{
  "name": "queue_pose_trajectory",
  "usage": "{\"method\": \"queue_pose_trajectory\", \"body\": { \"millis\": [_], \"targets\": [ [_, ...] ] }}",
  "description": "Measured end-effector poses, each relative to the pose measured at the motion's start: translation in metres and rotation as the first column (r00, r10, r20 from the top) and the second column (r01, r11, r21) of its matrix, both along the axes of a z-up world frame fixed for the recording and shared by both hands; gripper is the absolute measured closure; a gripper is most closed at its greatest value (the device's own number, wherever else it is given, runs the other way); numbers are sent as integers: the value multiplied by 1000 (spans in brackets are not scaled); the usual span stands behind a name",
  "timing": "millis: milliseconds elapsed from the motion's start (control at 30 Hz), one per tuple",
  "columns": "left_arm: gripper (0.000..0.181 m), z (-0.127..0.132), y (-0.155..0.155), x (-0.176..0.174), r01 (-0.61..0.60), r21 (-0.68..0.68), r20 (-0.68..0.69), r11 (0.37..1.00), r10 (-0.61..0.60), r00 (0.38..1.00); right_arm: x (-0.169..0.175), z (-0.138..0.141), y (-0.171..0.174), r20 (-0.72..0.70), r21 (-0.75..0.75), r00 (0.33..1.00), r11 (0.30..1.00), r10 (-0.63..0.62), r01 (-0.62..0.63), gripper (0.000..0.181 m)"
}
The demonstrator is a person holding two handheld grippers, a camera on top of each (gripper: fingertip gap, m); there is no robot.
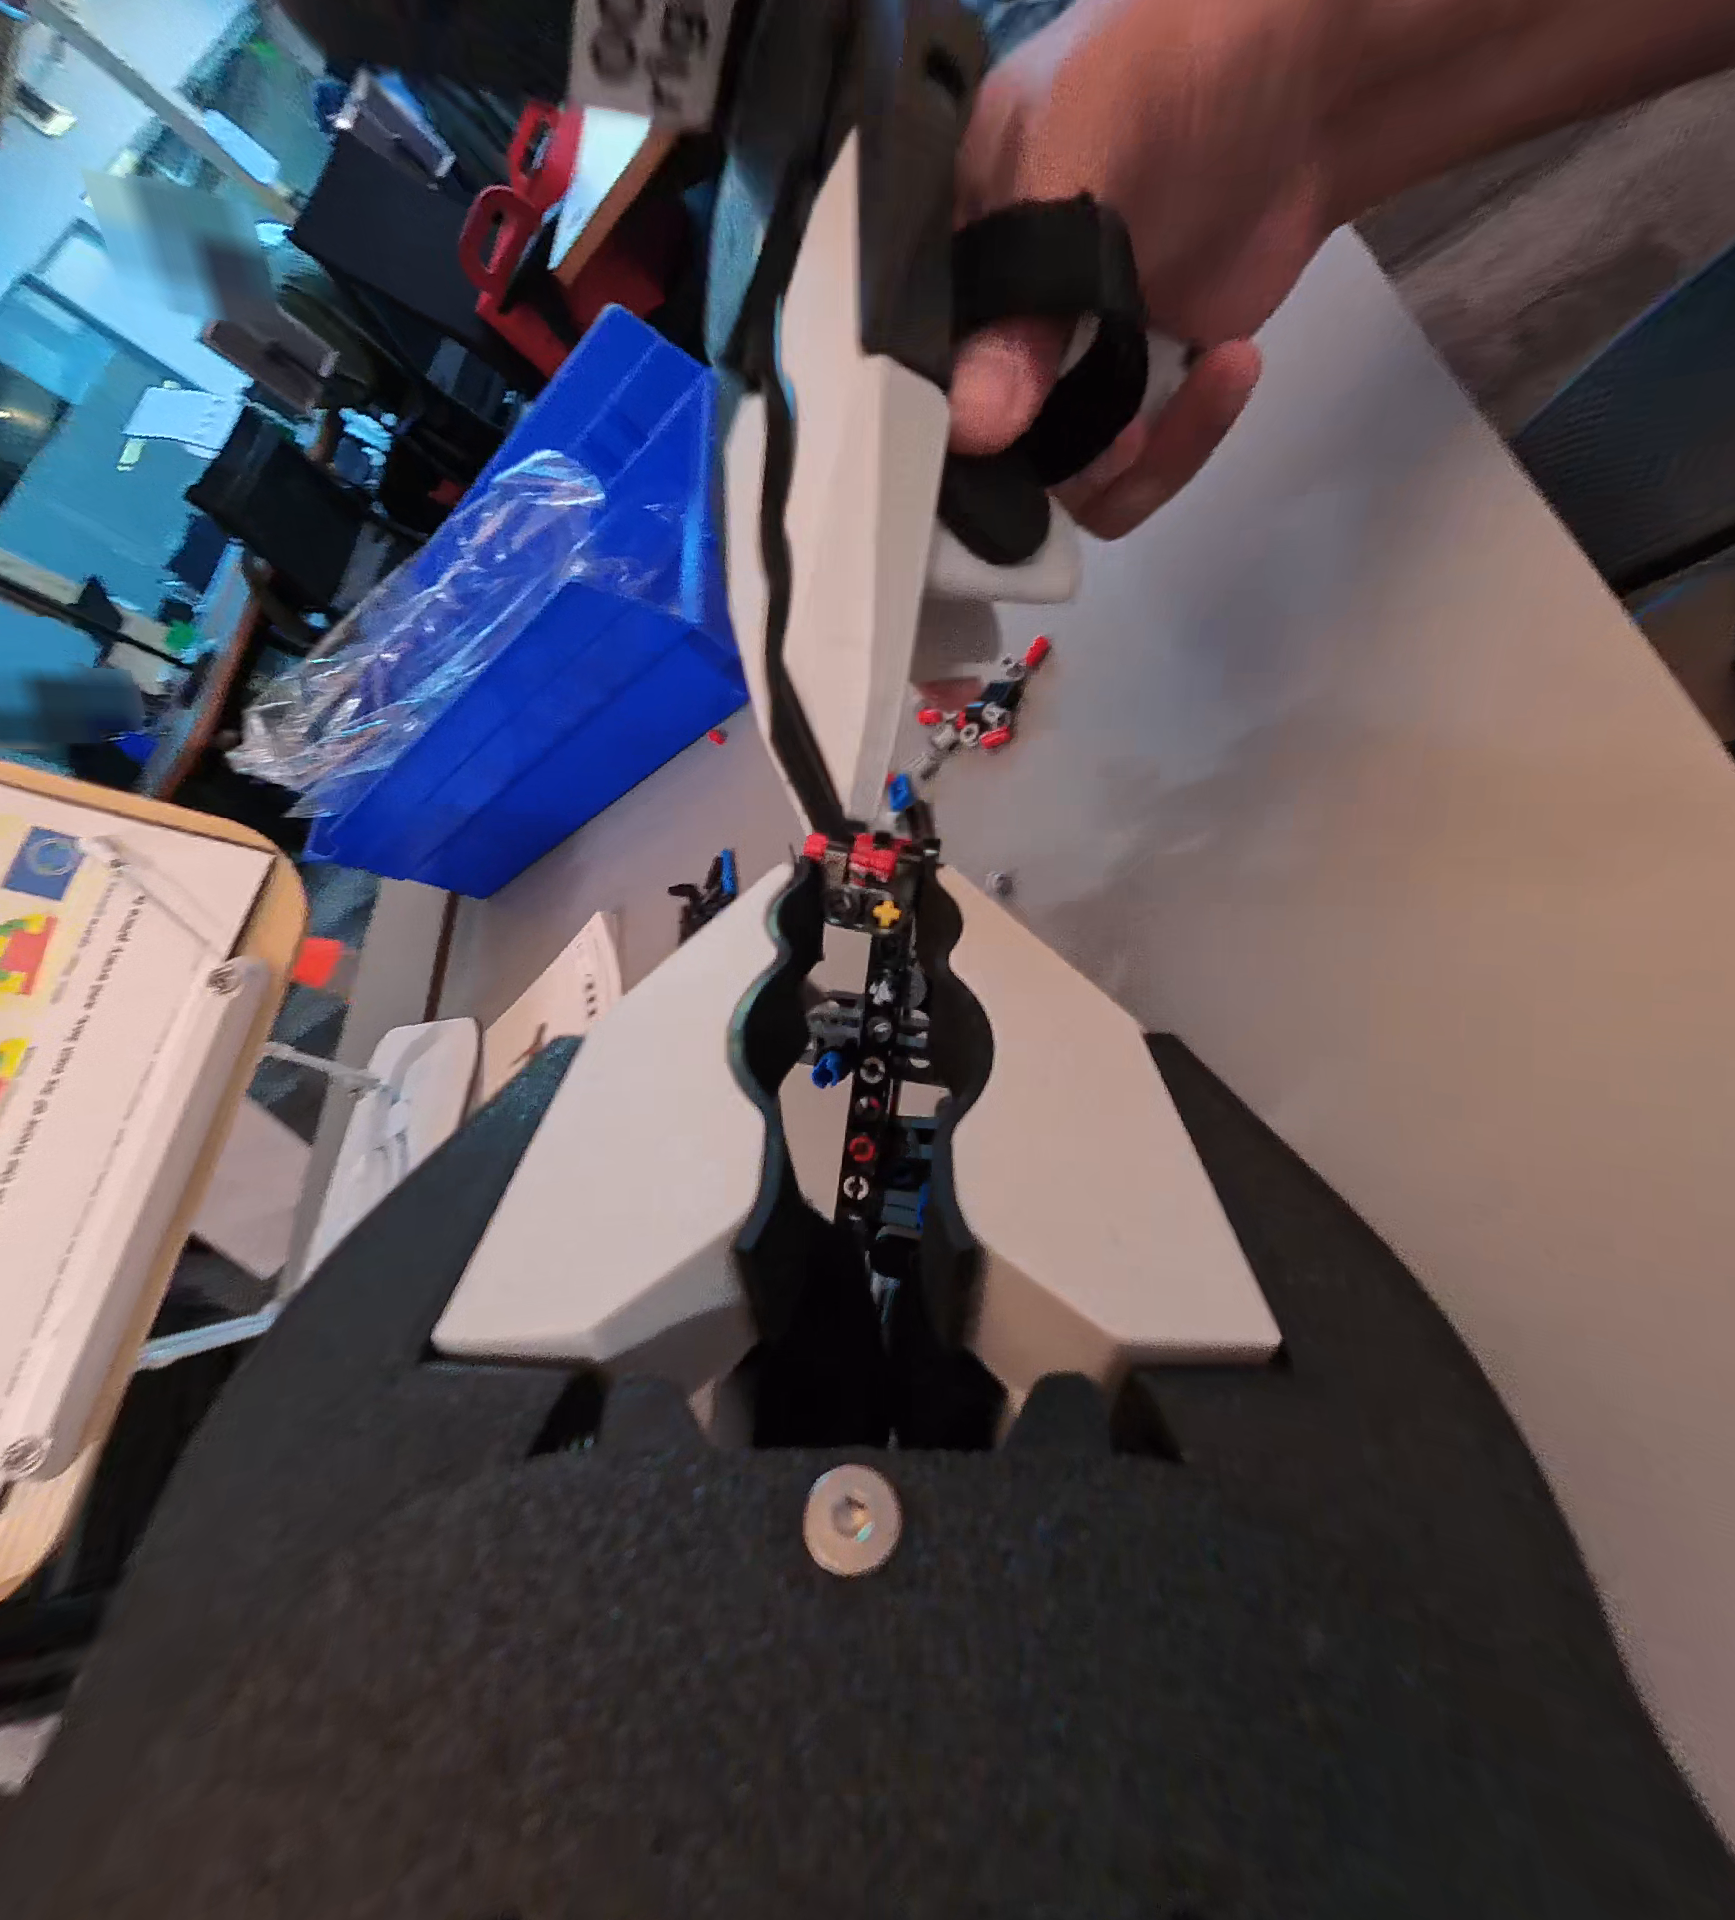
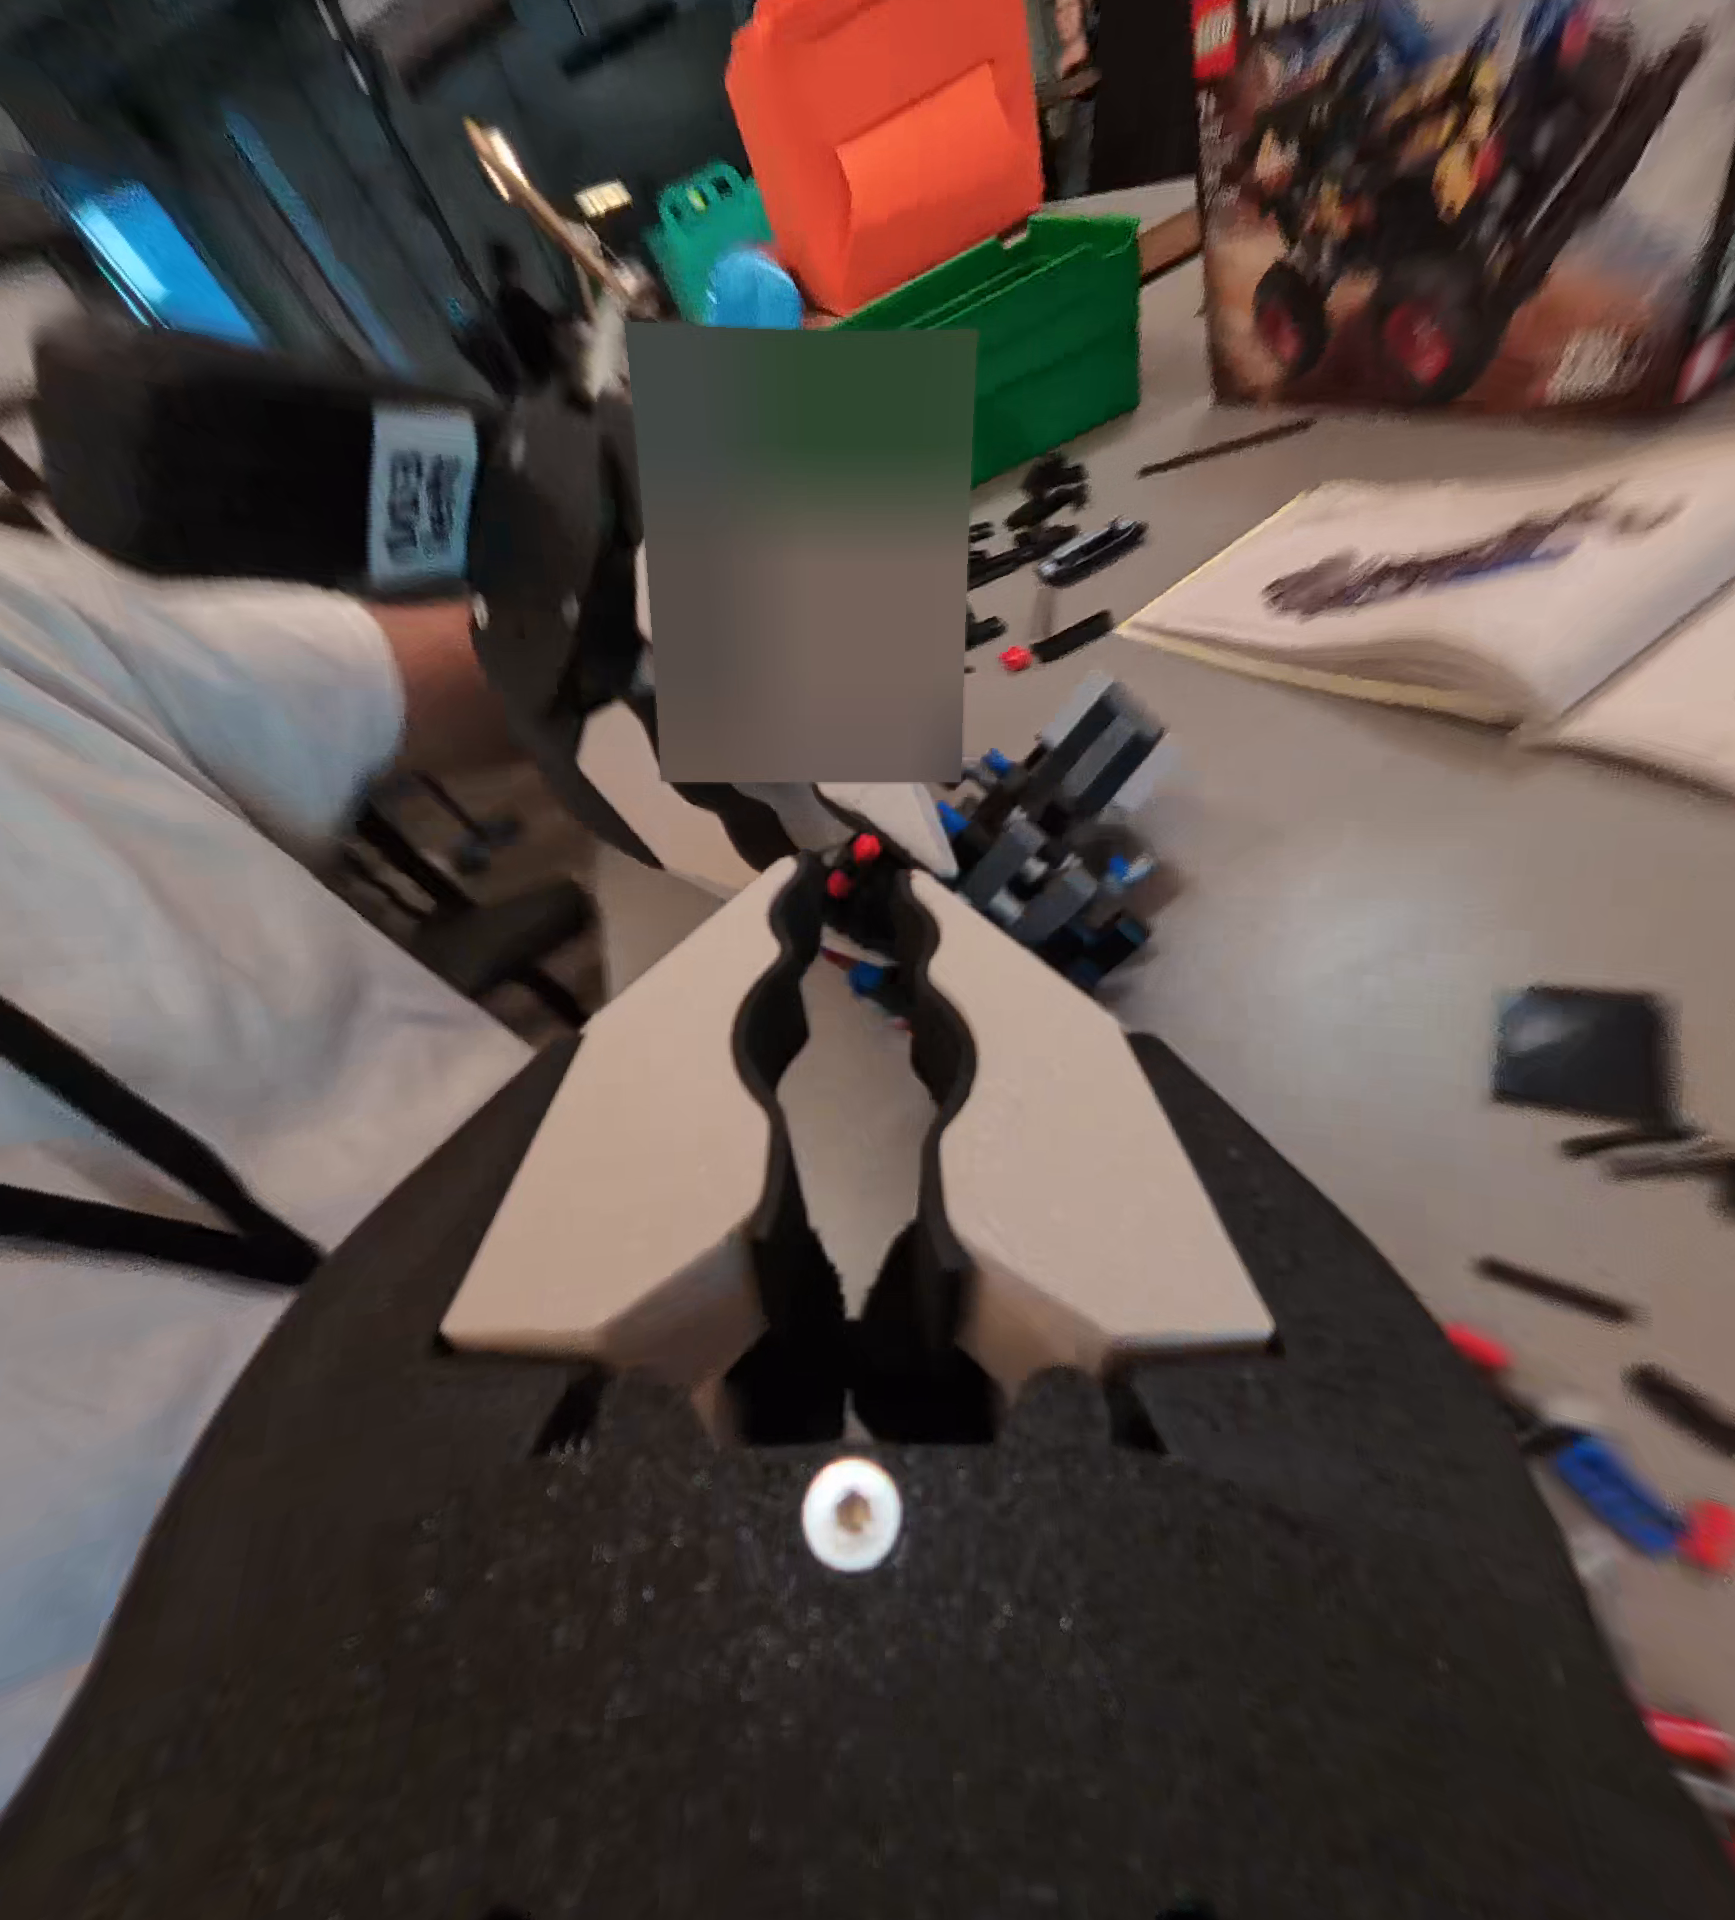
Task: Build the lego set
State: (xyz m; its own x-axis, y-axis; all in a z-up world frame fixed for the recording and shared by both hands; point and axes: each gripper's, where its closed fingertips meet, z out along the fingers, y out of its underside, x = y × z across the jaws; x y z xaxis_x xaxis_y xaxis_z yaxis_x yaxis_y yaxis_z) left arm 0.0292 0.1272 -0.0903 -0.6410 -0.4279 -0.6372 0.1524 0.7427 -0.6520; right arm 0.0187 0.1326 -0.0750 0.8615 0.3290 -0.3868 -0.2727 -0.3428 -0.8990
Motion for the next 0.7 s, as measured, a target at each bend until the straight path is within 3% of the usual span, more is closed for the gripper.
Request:
{"method": "queue_pose_trajectory", "body": {
  "millis": [67, 200, 700],
  "targets": [
    [166, -3, 0, 2, -38, 34, 54, 999, 36, 998, 3, -4, 1, -160, -38, 987, 999, 6, -12, 167],
    [166, -11, 0, 4, -99, 106, 137, 989, 84, 987, 0, -5, -1, -230, -31, 973, 999, 14, -22, 170],
    [166, -20, 2, 13, -230, 115, 170, 966, 209, 963, 10, -19, 3, -165, -39, 978, 991, -130, 125, 178]
  ]
}}
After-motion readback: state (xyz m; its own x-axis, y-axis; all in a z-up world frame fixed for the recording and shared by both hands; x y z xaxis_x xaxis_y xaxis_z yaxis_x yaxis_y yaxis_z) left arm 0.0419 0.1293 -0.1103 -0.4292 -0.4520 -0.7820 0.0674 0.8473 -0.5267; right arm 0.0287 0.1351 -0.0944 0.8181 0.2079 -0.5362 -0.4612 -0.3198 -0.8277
